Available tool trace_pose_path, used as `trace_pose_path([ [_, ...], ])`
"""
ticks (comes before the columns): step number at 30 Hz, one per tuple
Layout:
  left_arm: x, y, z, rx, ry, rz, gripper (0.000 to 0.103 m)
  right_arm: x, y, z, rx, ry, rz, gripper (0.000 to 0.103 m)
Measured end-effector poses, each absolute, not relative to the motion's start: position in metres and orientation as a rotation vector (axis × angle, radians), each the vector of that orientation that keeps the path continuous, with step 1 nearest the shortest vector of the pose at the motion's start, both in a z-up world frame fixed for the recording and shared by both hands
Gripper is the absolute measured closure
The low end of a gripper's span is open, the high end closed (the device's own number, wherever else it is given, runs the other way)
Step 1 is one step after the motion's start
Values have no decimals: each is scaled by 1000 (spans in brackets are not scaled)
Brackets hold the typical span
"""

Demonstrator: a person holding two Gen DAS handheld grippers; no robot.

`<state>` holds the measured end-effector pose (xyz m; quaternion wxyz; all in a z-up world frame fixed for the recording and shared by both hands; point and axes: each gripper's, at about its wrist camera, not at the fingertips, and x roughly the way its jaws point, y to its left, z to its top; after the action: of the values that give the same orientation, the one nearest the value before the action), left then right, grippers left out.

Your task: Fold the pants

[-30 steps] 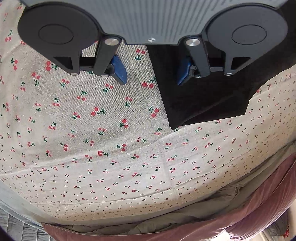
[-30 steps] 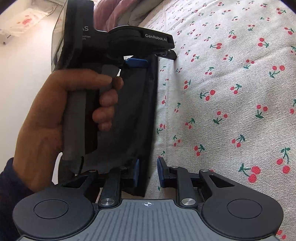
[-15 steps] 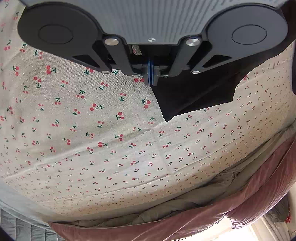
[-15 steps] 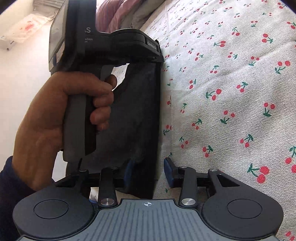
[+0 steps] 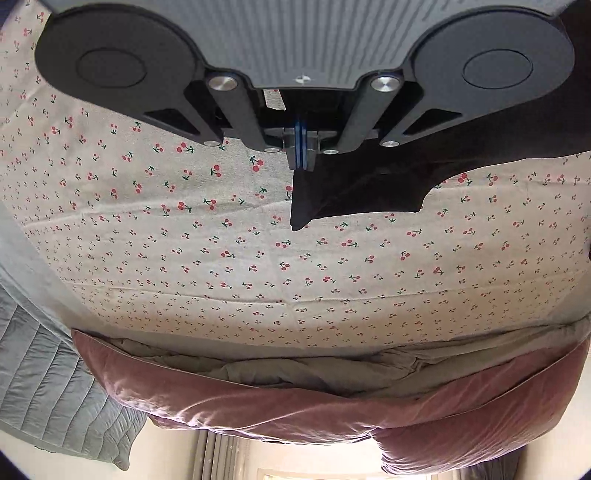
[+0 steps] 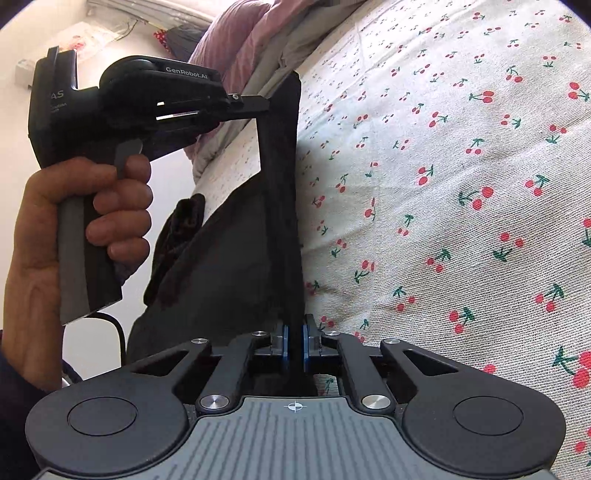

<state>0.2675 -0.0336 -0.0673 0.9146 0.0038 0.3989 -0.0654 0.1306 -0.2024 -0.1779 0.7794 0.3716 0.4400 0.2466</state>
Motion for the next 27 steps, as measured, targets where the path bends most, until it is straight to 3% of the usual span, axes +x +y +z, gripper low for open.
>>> trace_pose_path([
  [8, 280, -87, -70, -137, 832, -160, 103, 112, -255, -142, 759, 895, 459, 100],
  [20, 284, -243, -89, -239, 848, -324, 103, 72, -383, -127, 824, 803, 252, 98],
  [27, 291, -211, -111, -426, 903, -424, 103, 71, -373, -126, 750, 800, 191, 98],
])
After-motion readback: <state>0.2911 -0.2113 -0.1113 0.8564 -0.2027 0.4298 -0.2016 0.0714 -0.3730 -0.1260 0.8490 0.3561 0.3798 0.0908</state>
